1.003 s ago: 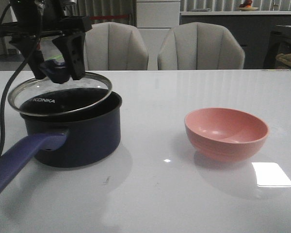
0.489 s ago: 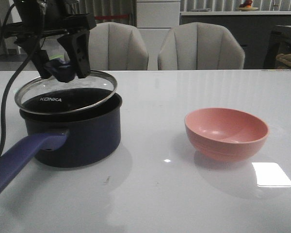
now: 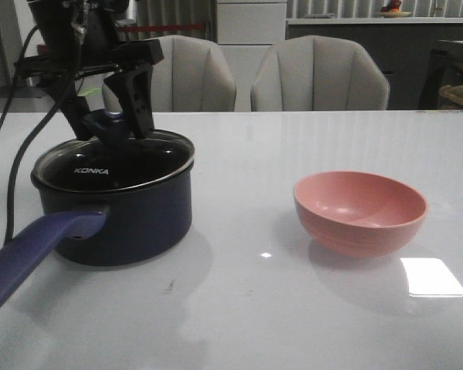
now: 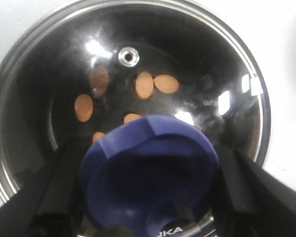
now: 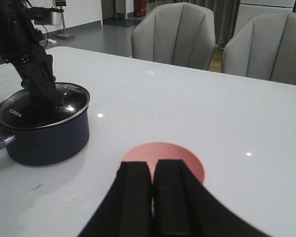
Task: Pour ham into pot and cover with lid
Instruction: 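Lower the glass lid onto the pot opening with the left gripper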
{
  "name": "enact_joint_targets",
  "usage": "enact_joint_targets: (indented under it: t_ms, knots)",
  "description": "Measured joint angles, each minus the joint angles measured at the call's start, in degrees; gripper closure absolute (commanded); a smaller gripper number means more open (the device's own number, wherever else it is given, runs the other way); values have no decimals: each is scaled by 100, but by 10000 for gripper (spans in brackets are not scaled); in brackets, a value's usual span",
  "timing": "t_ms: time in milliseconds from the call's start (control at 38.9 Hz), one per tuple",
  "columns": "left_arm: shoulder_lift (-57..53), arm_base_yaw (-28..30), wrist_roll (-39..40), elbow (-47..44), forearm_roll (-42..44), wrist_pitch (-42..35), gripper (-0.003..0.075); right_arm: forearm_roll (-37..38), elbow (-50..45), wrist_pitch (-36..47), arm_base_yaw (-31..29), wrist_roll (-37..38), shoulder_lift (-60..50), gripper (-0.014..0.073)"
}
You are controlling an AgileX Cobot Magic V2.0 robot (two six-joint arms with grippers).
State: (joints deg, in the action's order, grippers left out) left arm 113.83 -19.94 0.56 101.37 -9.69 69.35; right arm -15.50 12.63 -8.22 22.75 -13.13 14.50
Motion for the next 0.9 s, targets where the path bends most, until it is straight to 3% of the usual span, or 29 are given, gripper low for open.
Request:
enact_joint_targets:
  t_ms: [900]
  knots:
    - [82, -91, 0, 278, 128, 179, 512, 0, 0, 0, 0, 0, 0, 424]
